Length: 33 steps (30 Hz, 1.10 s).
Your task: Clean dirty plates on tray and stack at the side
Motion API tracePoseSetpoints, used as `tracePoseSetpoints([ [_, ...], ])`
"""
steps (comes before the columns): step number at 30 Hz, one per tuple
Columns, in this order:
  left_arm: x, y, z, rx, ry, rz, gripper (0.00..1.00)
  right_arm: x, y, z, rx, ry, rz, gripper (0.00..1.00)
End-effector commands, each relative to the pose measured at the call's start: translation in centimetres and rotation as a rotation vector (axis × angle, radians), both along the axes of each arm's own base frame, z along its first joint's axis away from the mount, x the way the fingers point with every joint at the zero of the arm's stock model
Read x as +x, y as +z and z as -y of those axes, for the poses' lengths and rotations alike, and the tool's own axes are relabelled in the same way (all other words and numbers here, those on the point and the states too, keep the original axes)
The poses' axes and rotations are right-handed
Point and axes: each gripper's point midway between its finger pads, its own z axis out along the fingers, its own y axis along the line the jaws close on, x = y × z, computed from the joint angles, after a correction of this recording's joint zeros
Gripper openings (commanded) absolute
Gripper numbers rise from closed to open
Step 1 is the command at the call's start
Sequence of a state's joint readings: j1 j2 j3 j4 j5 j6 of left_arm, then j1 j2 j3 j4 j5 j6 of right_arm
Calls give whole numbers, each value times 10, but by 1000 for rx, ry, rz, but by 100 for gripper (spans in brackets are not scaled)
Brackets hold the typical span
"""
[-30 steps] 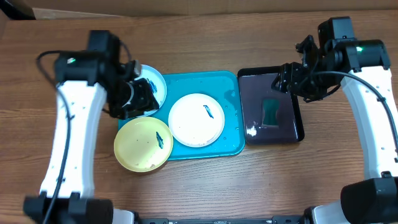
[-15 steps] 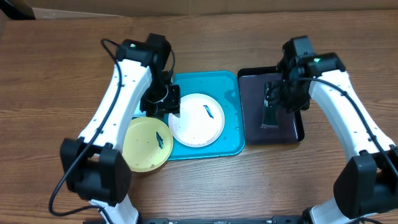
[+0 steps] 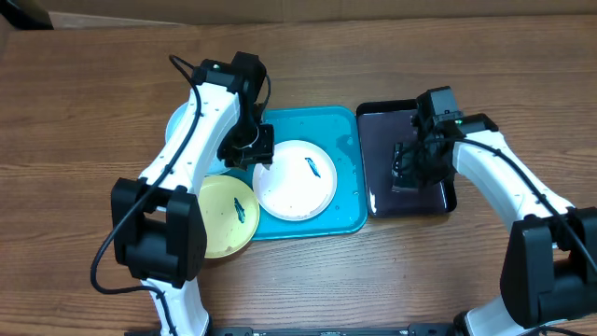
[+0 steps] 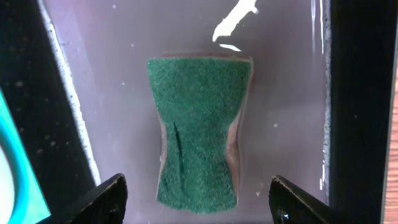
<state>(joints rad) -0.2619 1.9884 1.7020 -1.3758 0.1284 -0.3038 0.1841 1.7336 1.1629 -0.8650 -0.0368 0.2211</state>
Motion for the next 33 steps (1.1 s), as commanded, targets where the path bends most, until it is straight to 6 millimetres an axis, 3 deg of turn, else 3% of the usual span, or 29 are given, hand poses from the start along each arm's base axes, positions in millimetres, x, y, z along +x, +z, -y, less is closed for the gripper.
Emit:
tracePoseSetpoints([
  [1, 11, -4, -7, 53, 10, 30, 46, 5, -2, 1, -4, -20, 29, 74],
  [14, 30, -21, -9, 79, 35, 81, 47, -3, -22, 2, -4, -19, 29, 79],
  [27, 11, -62, -14, 93, 32, 34, 47, -2, -21, -1, 12, -16, 32, 80],
  [33, 11, -73, -14, 90, 33, 47, 44, -3, -22, 0, 11, -16, 29, 80],
])
